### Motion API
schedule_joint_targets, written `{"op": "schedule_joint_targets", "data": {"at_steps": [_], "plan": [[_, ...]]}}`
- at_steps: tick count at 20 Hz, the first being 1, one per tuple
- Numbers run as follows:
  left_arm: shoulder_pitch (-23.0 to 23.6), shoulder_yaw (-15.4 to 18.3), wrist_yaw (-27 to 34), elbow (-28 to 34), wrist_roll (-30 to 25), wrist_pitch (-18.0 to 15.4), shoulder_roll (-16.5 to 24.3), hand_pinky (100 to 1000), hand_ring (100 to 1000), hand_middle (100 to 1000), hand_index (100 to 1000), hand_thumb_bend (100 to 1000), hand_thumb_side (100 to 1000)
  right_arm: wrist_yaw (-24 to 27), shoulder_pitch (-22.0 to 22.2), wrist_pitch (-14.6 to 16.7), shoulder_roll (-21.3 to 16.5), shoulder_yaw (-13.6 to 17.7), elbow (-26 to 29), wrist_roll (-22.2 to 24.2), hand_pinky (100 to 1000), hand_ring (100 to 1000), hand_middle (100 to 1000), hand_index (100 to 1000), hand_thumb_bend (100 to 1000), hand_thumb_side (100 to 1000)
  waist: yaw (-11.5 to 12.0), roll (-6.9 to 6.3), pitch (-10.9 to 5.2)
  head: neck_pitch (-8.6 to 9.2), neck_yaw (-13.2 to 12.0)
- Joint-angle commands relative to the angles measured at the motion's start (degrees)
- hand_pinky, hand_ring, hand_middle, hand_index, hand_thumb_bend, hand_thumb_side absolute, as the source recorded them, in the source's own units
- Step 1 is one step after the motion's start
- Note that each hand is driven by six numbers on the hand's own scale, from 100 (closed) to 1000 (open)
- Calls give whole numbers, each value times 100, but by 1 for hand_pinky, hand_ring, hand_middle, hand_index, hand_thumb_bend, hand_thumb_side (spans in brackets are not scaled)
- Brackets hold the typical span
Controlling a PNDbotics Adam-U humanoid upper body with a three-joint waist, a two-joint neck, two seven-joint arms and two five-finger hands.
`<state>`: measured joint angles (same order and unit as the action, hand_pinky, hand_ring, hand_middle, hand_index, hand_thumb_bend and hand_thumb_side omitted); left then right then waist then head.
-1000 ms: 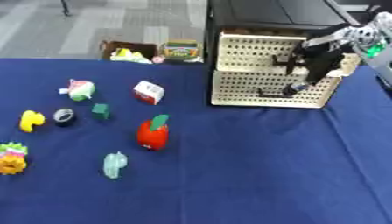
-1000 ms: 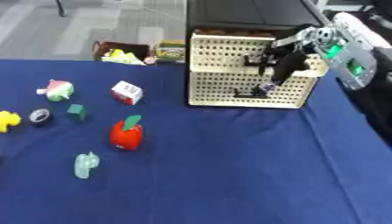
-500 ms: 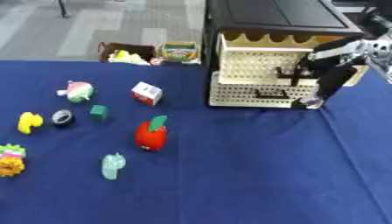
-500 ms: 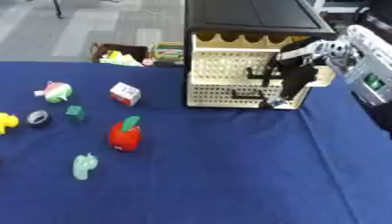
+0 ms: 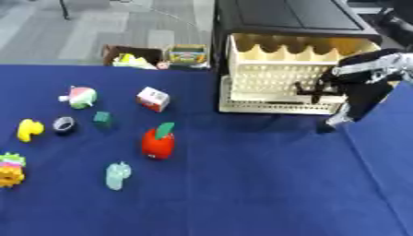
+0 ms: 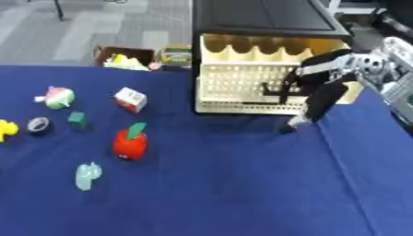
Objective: Pick up objects from table and place into drawer.
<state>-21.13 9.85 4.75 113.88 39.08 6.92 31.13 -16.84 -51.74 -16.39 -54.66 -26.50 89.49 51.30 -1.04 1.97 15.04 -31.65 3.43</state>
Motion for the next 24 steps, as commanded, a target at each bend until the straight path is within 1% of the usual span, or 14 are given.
{"op": "schedule_joint_targets", "data": {"at_steps": [1, 4, 6, 7, 9, 16, 19, 24], "plan": [[-58, 72, -5, 71, 23, 1, 153, 439, 483, 511, 722, 100, 726, 219, 41, -233, -342, 141, 473, 66, 100, 100, 100, 743, 533, 415, 0, -2, -129, 51, 5], [-63, 69, -4, 71, 21, 2, 151, 439, 483, 511, 722, 100, 726, 271, 146, -375, -427, 156, 701, 66, 100, 100, 100, 745, 531, 423, -2, 0, -135, 58, 17], [-63, 68, -4, 71, 19, 2, 148, 439, 483, 511, 722, 100, 726, 279, 189, -454, -457, 161, 768, 66, 100, 100, 100, 782, 537, 431, 1, 2, -138, 61, 20], [-62, 67, -4, 71, 18, 3, 147, 439, 483, 511, 722, 100, 726, 281, 209, -493, -469, 164, 788, 66, 100, 100, 100, 849, 539, 433, 4, 2, -139, 64, 20], [-61, 70, -6, 71, 19, 3, 148, 439, 483, 512, 723, 100, 726, 287, 244, -561, -491, 183, 829, 66, 100, 100, 100, 929, 539, 434, 11, 0, -140, 63, 18], [-70, 73, -3, 71, 25, -2, 151, 440, 483, 511, 723, 100, 725, 355, 388, -724, -615, 379, 1106, 66, 100, 100, 100, 958, 557, 450, -2, -4, -136, 66, 9], [-79, 70, 0, 71, 26, -5, 150, 440, 483, 511, 723, 100, 725, 324, 432, -792, -641, 365, 1107, 66, 100, 100, 100, 963, 545, 465, 2, -7, -136, 77, 21], [-74, 72, 4, 71, 34, -8, 154, 440, 483, 511, 723, 100, 724, 384, 452, -844, -637, 379, 1114, 66, 100, 100, 100, 962, 552, 468, 19, -19, -145, 70, 16]]}}
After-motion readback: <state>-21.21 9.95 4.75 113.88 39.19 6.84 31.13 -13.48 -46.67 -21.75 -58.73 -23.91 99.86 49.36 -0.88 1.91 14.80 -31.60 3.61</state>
